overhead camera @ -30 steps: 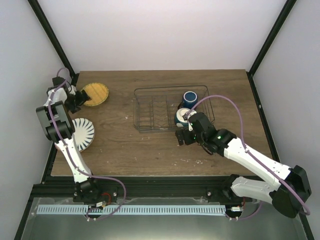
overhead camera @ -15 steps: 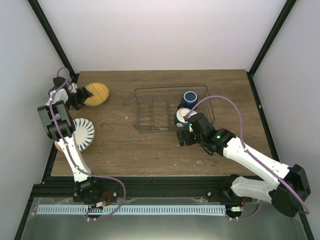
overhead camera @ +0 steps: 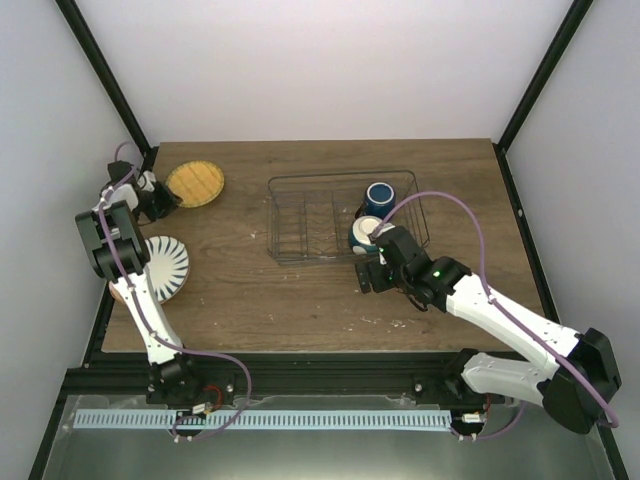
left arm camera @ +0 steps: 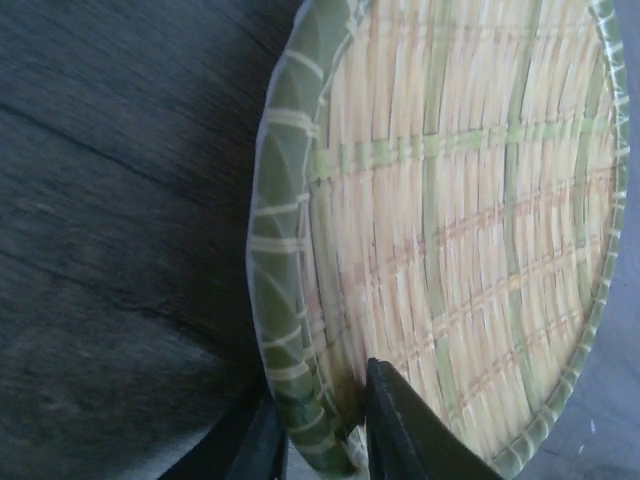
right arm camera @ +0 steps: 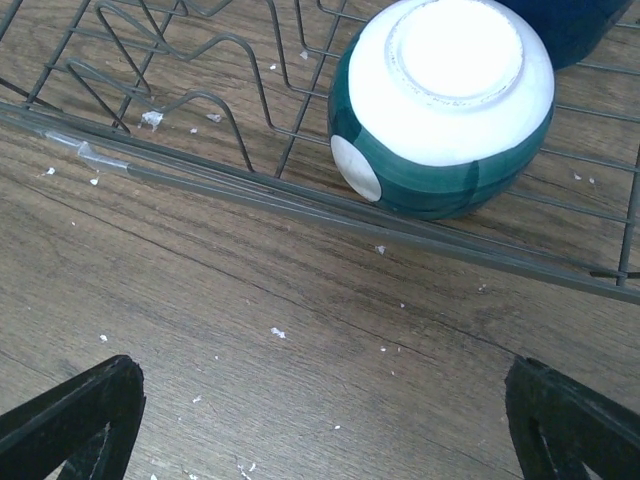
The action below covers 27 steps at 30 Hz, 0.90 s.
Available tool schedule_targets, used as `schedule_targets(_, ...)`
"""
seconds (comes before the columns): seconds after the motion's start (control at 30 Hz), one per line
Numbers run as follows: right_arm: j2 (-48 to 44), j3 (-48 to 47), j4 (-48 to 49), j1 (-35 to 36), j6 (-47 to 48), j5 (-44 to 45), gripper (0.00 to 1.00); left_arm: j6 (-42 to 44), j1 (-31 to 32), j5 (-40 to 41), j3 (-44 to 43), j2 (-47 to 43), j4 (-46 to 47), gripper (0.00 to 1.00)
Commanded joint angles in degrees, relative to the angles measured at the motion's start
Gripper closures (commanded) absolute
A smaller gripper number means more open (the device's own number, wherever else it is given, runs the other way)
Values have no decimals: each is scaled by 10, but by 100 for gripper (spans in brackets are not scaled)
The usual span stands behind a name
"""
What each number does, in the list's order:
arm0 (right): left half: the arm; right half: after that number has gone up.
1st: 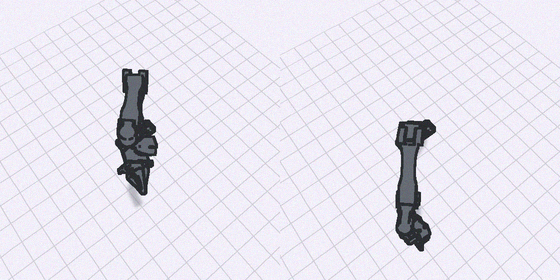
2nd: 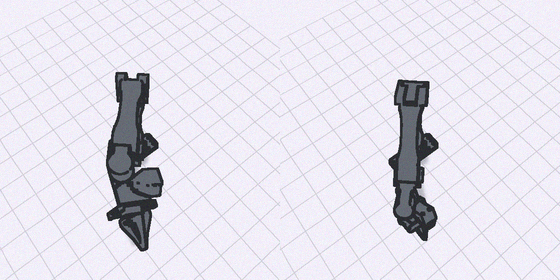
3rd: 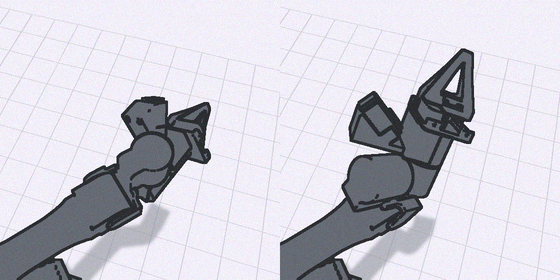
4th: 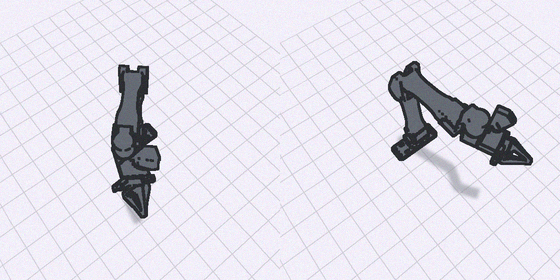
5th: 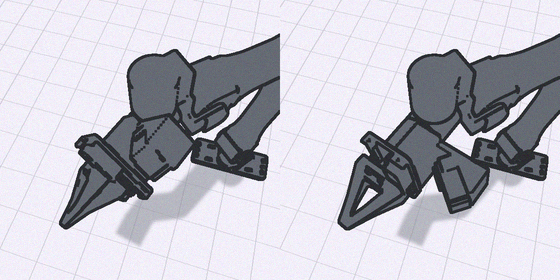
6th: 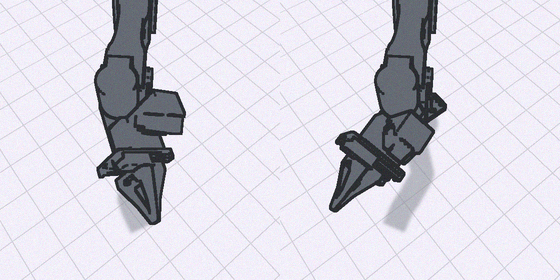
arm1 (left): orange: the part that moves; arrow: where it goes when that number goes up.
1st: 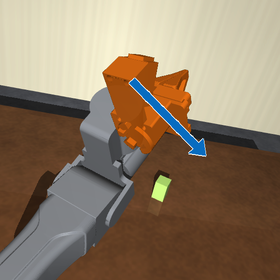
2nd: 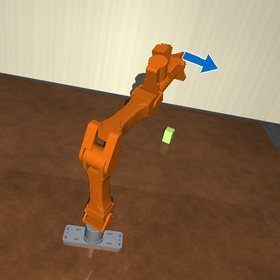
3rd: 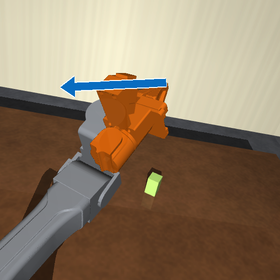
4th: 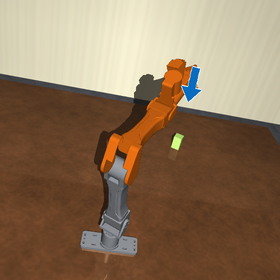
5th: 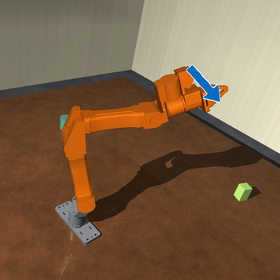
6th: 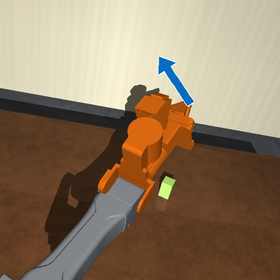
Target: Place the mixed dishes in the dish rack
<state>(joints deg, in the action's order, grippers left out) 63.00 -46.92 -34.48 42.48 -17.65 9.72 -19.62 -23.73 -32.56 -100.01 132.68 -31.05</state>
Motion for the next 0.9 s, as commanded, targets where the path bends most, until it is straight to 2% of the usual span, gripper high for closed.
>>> schedule_targets(0.0, -6, -12, -4, 2, -5, 13, 0, -5, 1, 0, 21, 15, 12, 84)
schedule_targets(0.1, -1, -11, -2, 2, -5, 14, 0, -3, 1, 2, 24, 11, 12, 100)
schedule_targets(0.4, 16, -6, 23, 2, -2, 1, 0, 45, 26, 50, 49, -94, 31, 100)
schedule_targets(0.5, 24, -1, 29, 2, -5, 0, 0, 62, 59, 103, 36, -163, 32, 100)
schedule_targets(0.67, 24, 12, 33, 2, -22, 10, 0, 101, 114, 182, -36, -246, -7, 100)
schedule_targets(0.87, -5, 8, 33, 2, -38, 31, 0, 184, 205, 273, -33, -360, 5, 100)
